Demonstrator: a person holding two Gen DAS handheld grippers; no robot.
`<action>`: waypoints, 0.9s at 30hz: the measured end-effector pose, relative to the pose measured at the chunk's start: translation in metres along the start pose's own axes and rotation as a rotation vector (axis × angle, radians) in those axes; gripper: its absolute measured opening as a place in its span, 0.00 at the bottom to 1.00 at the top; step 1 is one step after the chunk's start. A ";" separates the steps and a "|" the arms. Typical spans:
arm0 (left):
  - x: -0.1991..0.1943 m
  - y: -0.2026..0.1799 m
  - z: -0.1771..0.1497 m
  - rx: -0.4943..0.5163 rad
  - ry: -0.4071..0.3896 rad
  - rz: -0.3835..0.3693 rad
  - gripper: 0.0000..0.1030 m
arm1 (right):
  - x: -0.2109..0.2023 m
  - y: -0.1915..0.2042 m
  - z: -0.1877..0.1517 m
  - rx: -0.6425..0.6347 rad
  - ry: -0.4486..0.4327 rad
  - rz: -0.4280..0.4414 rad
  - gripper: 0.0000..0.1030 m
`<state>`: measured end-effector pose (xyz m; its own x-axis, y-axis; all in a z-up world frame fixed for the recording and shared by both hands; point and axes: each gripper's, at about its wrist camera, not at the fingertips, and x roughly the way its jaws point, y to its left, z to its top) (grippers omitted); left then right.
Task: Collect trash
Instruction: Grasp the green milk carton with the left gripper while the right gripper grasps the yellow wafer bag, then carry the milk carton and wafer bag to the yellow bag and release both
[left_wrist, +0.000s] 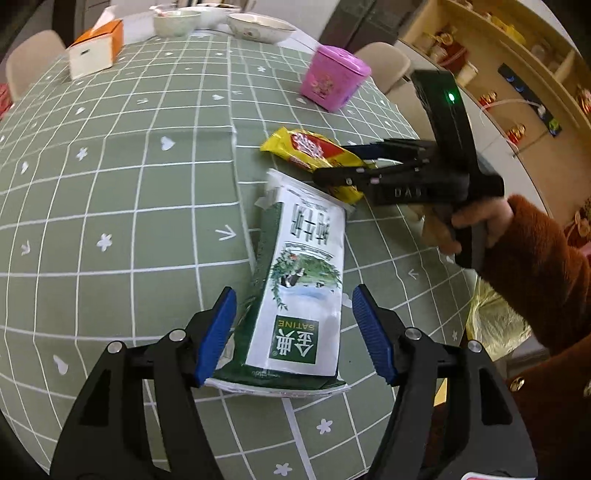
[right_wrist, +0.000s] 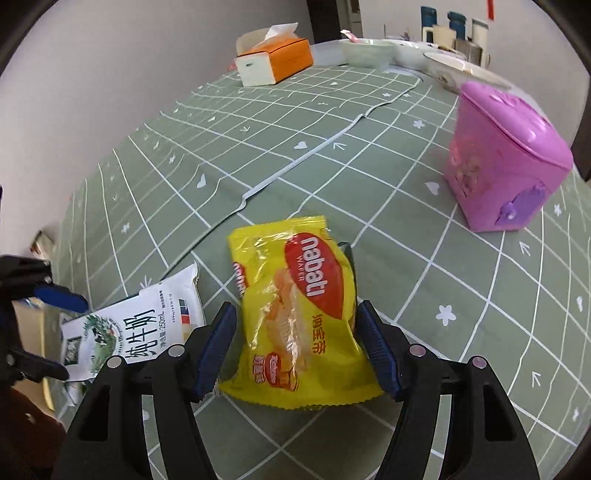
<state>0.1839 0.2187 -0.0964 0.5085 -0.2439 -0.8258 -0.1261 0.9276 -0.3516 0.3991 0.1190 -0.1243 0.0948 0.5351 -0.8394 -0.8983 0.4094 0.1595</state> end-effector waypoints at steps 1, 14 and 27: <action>-0.001 0.001 0.000 -0.006 -0.001 0.000 0.60 | 0.001 0.002 0.001 -0.003 0.000 -0.010 0.62; -0.004 -0.022 0.002 0.103 -0.009 0.048 0.60 | -0.040 0.013 0.002 0.068 -0.128 0.020 0.29; 0.029 -0.041 0.011 0.186 0.061 0.185 0.55 | -0.160 0.024 -0.085 0.342 -0.305 -0.136 0.26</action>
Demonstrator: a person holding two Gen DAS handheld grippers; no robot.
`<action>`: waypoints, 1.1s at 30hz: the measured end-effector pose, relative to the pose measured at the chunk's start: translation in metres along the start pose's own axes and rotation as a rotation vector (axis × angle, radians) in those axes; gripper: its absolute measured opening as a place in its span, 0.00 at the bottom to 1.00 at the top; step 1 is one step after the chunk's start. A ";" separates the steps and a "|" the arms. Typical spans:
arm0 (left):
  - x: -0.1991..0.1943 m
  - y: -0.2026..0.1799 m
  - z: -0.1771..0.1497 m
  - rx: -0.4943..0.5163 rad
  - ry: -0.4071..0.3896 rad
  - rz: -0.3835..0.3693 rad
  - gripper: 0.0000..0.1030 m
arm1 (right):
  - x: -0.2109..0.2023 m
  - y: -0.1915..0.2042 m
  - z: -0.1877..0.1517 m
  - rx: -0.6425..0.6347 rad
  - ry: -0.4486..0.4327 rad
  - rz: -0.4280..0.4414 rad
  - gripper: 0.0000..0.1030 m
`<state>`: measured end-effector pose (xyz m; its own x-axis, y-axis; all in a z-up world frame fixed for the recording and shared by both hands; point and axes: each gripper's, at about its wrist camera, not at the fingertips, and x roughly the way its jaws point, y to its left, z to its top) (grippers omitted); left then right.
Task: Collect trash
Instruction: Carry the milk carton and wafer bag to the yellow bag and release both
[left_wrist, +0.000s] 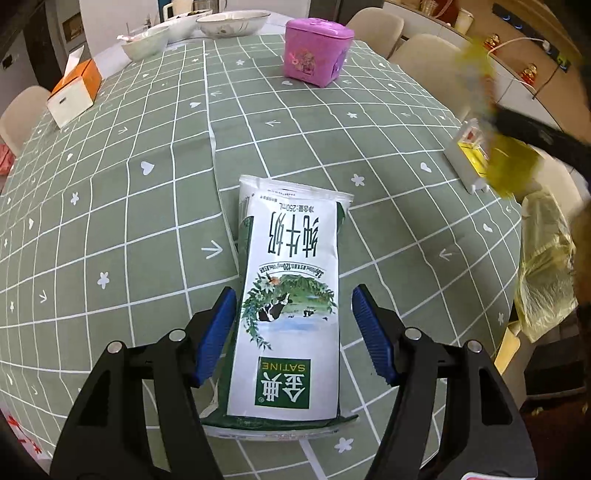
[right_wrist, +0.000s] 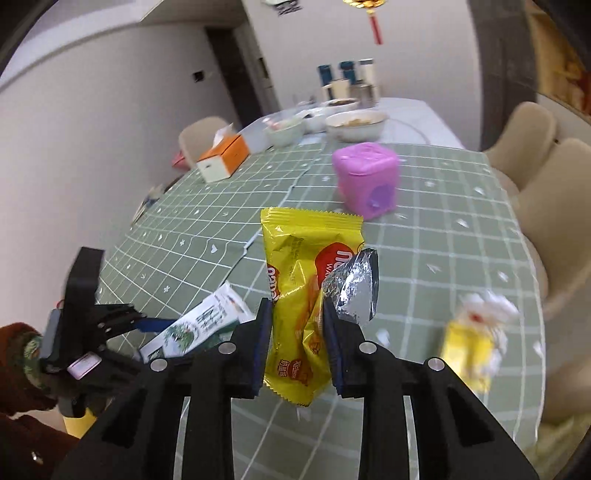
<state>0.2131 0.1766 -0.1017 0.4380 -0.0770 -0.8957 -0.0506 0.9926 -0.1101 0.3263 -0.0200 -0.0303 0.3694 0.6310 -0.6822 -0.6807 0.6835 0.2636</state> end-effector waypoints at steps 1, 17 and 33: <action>0.000 0.000 0.001 -0.003 -0.004 -0.009 0.51 | -0.007 0.000 -0.005 0.005 -0.007 -0.018 0.26; -0.113 -0.081 0.059 0.115 -0.450 -0.213 0.47 | -0.155 -0.010 -0.055 0.124 -0.224 -0.316 0.26; -0.109 -0.279 0.089 0.377 -0.442 -0.612 0.47 | -0.279 -0.071 -0.127 0.314 -0.325 -0.670 0.26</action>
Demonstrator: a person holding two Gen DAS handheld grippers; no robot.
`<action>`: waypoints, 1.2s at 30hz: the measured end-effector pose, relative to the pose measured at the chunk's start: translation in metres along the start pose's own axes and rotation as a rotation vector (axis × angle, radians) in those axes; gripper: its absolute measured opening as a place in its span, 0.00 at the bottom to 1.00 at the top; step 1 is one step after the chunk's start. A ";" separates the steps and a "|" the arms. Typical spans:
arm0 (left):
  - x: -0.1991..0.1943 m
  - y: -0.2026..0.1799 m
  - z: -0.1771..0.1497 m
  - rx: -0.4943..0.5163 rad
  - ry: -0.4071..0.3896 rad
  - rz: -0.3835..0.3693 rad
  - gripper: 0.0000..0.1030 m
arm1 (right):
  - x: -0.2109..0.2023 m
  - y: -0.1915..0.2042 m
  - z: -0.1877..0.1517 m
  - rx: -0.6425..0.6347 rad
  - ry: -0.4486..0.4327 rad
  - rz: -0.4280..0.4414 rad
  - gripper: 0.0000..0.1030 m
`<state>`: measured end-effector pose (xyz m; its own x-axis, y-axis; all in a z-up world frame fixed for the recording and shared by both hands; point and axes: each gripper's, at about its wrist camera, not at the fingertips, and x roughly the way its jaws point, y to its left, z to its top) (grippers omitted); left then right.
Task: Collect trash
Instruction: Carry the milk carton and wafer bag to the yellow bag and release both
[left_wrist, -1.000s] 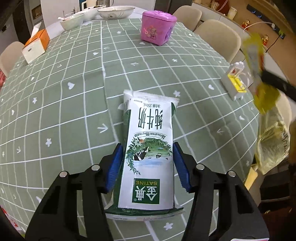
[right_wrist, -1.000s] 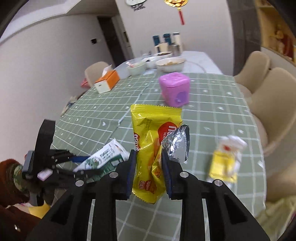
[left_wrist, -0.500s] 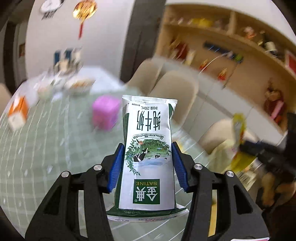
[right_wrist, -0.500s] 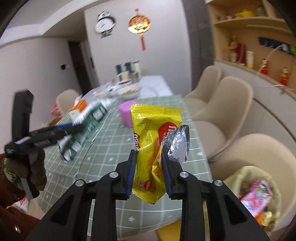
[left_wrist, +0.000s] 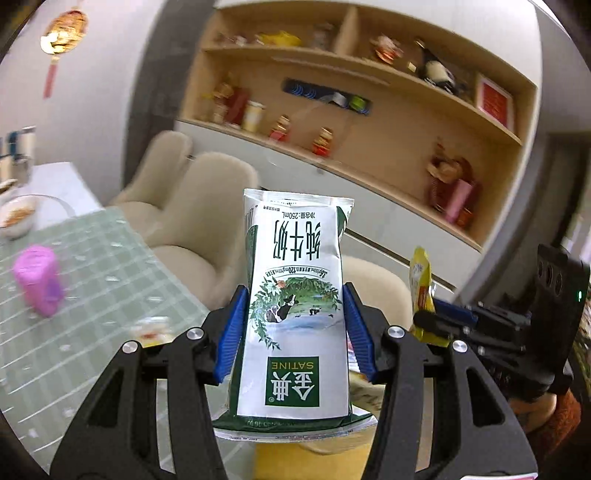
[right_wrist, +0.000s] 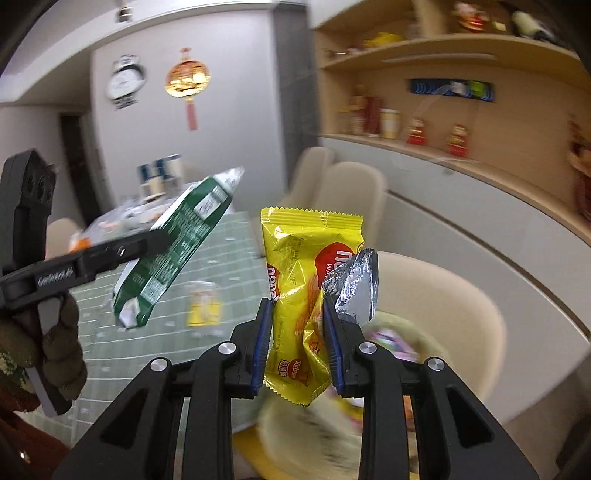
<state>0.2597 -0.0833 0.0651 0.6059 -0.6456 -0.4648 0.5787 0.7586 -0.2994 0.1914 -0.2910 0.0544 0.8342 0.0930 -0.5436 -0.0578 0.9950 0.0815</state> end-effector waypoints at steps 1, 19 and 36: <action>0.009 -0.008 -0.003 0.007 0.015 -0.018 0.47 | -0.003 -0.015 -0.002 0.026 0.002 -0.029 0.26; 0.244 -0.081 -0.064 0.100 0.530 -0.076 0.47 | 0.023 -0.149 -0.048 0.281 0.083 -0.181 0.26; 0.114 0.010 -0.027 -0.098 0.285 0.001 0.57 | 0.131 -0.086 -0.058 0.216 0.284 0.062 0.26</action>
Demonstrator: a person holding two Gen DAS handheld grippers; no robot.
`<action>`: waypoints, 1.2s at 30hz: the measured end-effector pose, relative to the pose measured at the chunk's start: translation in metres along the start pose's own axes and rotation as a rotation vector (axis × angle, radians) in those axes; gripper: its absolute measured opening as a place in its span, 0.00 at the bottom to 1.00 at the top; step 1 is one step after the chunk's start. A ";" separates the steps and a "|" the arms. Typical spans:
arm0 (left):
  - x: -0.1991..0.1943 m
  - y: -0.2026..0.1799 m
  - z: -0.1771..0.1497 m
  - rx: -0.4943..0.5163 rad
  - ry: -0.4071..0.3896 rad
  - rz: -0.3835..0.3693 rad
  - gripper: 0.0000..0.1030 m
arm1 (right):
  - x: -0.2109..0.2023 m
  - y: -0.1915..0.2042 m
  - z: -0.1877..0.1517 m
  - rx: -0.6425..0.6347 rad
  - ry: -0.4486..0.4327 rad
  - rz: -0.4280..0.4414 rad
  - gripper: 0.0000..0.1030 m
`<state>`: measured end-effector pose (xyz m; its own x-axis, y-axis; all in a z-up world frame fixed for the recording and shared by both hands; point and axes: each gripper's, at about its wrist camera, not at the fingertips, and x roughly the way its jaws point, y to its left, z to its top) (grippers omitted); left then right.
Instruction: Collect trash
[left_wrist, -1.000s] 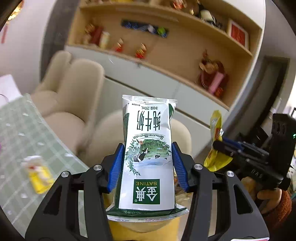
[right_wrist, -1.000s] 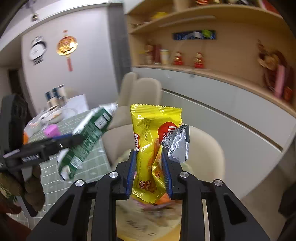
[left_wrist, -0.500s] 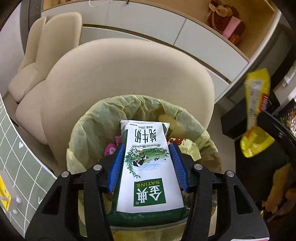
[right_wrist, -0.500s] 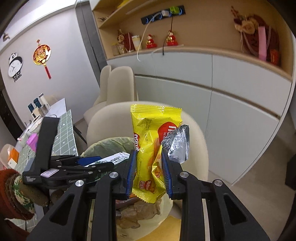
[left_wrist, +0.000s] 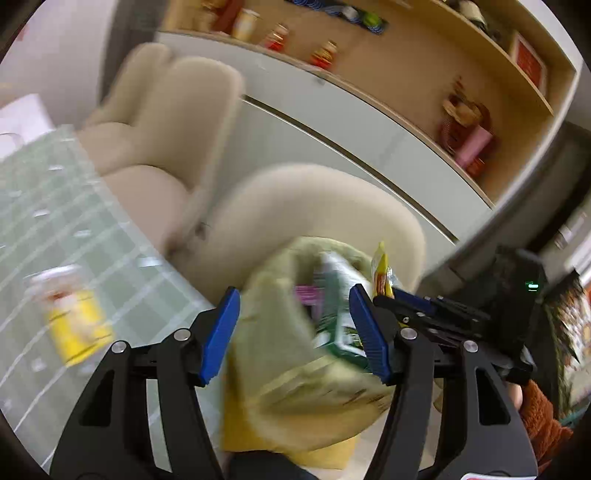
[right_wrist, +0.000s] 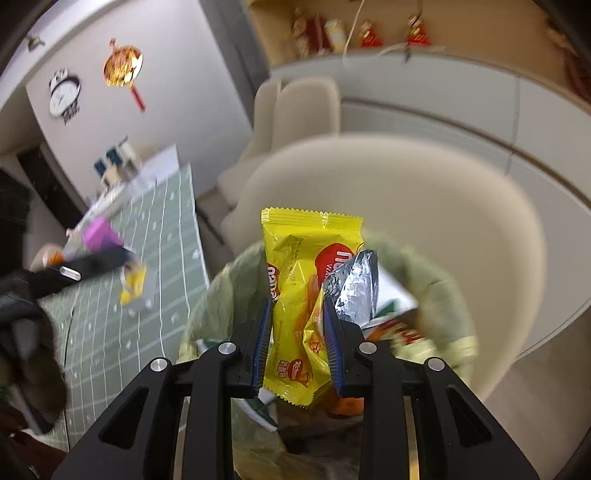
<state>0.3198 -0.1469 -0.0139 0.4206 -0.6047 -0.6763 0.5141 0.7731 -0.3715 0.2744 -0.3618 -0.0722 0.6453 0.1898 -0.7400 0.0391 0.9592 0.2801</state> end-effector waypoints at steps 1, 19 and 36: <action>-0.013 0.007 -0.005 -0.004 -0.020 0.030 0.57 | 0.012 0.002 -0.003 -0.004 0.038 0.006 0.26; -0.182 0.076 -0.120 -0.115 -0.185 0.386 0.84 | -0.043 0.058 -0.030 -0.060 -0.083 -0.097 0.63; -0.220 0.016 -0.146 -0.034 -0.229 0.514 0.89 | -0.137 0.187 -0.107 -0.180 -0.263 -0.021 0.64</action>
<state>0.1265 0.0268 0.0362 0.7643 -0.1723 -0.6214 0.1778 0.9826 -0.0538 0.1116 -0.1863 0.0156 0.8218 0.1310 -0.5545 -0.0658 0.9885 0.1360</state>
